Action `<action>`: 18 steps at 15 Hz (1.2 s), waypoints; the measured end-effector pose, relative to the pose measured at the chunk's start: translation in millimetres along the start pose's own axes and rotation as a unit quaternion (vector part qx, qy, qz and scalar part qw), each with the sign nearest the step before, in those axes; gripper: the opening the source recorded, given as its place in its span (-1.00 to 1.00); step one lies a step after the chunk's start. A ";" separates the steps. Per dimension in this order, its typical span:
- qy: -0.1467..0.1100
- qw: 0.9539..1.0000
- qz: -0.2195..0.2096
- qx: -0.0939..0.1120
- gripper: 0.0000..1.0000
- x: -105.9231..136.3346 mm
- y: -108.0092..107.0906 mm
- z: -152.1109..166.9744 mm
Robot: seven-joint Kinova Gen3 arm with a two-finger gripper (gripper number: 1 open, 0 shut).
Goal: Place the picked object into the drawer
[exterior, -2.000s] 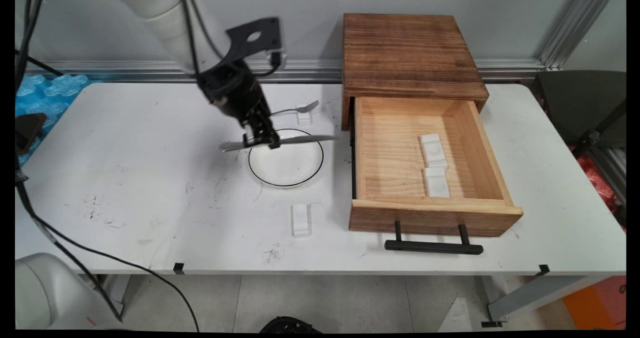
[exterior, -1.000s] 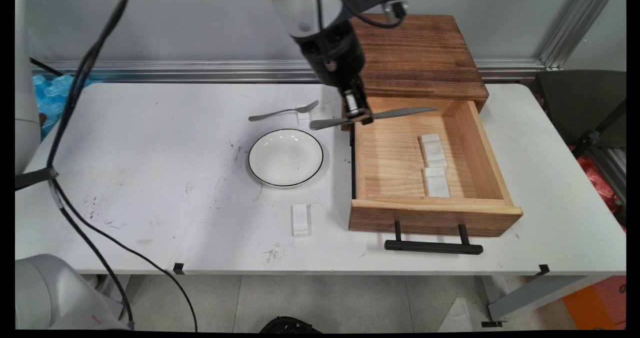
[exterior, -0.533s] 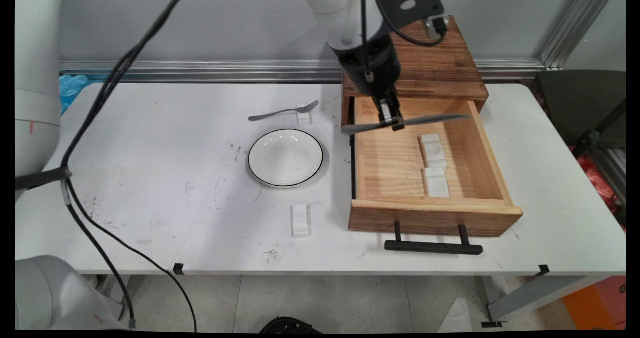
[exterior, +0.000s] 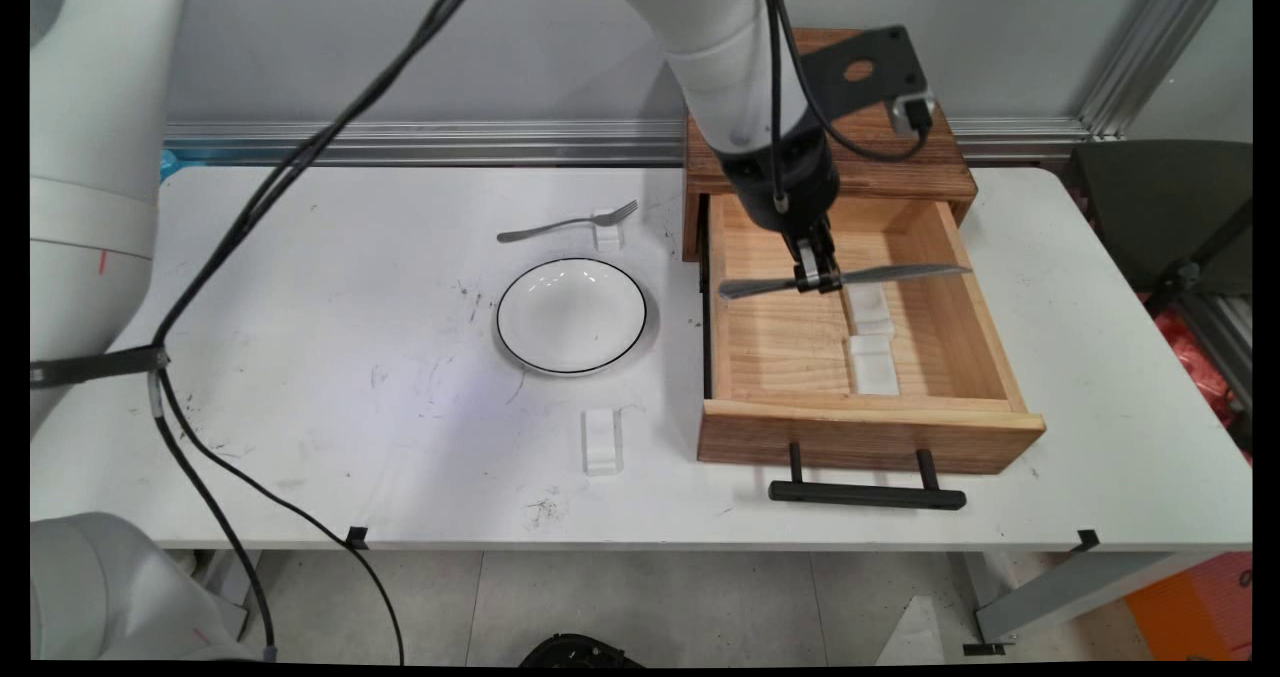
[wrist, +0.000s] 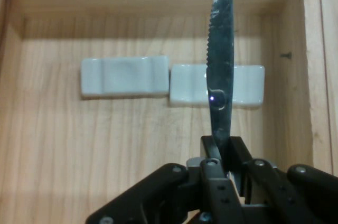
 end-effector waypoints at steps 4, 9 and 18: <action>0.002 1.000 0.003 -0.002 -1.00 0.4 3.8 26.0; 0.008 1.000 0.006 -0.001 -1.00 0.6 5.8 51.1; 0.011 1.000 0.011 -0.006 -1.00 -6.2 9.6 83.1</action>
